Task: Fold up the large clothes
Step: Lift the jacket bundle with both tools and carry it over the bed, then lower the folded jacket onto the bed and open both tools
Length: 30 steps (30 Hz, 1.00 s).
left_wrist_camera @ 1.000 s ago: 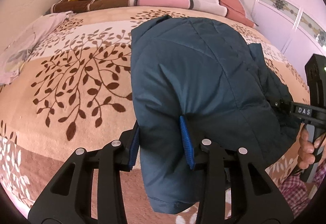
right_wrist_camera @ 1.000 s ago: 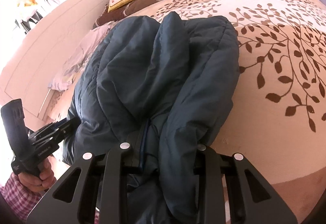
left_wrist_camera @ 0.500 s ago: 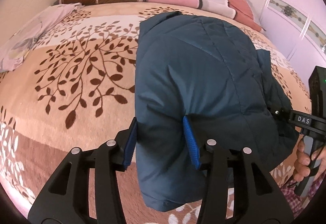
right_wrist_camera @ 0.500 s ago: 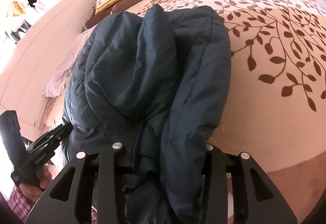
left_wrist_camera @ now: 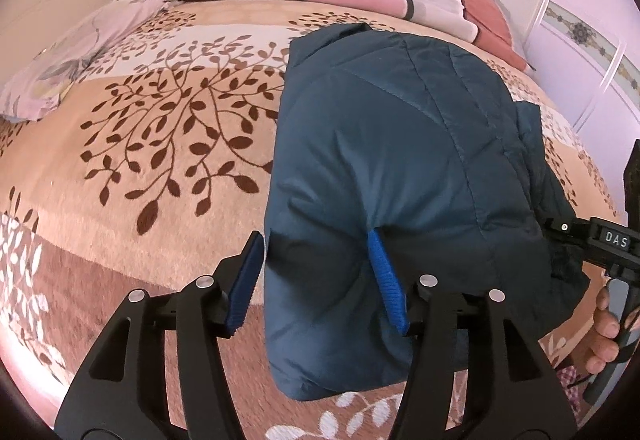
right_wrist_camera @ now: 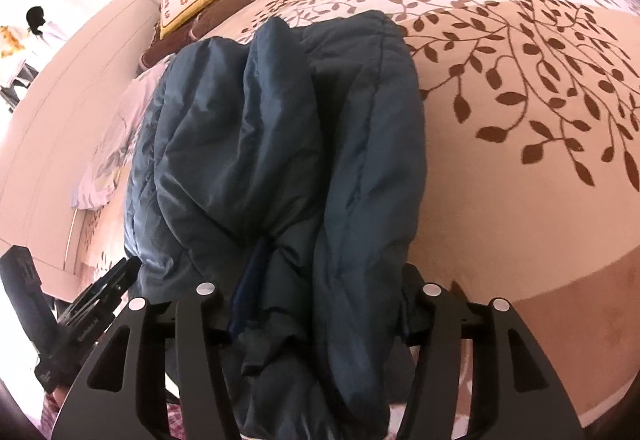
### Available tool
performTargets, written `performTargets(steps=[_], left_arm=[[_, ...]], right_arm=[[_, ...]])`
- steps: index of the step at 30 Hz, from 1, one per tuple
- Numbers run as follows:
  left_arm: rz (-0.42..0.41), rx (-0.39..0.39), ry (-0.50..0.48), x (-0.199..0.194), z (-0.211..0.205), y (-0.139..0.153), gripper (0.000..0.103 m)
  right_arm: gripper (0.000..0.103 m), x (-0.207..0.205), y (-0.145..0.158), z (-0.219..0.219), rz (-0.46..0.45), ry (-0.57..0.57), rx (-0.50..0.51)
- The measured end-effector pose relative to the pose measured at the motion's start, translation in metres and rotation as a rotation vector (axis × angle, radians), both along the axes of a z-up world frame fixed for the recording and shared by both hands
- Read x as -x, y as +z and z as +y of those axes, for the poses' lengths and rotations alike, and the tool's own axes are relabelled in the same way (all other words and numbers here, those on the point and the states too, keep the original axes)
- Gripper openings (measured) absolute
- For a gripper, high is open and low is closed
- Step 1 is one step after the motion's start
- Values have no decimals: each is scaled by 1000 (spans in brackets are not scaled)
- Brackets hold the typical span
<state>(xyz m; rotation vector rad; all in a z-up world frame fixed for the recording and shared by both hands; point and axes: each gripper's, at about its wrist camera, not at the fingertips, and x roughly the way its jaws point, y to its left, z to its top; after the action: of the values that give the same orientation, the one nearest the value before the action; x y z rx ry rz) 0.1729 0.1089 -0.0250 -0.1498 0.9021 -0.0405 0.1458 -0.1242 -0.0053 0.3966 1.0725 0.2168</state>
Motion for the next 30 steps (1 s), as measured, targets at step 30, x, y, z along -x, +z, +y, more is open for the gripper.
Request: performTargets(steps=[30], left_arm=[[-76,-27,-32,67,-19,49,59]], right_arm=[[55,96,74,20,-209,69,163]])
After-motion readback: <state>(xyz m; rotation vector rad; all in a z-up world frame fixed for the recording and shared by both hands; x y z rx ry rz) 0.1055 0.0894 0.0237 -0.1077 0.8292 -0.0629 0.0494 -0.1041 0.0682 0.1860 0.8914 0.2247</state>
